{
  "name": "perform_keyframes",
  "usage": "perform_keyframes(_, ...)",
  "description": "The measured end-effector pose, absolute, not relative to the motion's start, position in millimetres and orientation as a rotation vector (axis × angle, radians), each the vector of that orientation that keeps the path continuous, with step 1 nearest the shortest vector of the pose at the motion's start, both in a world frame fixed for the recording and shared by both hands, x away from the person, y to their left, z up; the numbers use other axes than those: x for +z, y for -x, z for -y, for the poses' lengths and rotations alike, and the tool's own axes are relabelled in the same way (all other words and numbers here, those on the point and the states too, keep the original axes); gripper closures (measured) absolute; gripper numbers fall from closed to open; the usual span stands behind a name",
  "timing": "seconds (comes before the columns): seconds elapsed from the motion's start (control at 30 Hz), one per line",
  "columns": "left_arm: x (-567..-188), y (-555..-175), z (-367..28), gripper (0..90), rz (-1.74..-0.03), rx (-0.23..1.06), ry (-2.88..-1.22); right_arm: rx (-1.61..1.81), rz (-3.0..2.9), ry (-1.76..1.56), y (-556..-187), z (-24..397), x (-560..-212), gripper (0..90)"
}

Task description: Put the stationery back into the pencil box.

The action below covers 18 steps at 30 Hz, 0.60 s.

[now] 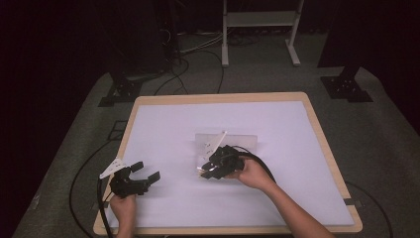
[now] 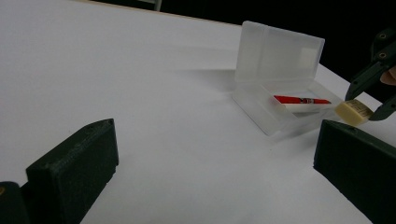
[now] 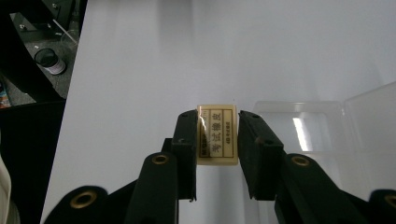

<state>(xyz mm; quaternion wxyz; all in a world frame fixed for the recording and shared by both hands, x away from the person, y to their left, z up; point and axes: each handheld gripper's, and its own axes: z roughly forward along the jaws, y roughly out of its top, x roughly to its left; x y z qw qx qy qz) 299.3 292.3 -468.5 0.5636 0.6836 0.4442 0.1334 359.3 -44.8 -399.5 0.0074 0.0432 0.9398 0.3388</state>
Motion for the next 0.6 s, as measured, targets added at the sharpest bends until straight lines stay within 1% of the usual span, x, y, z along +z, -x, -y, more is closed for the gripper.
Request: perform_keyframes(0.6, -468.6, -299.5, -291.6, 0.0, -1.044, 0.316, -1.614, 1.066, -2.91, -0.15, -369.1, 44.4, -386.9, 68.2)
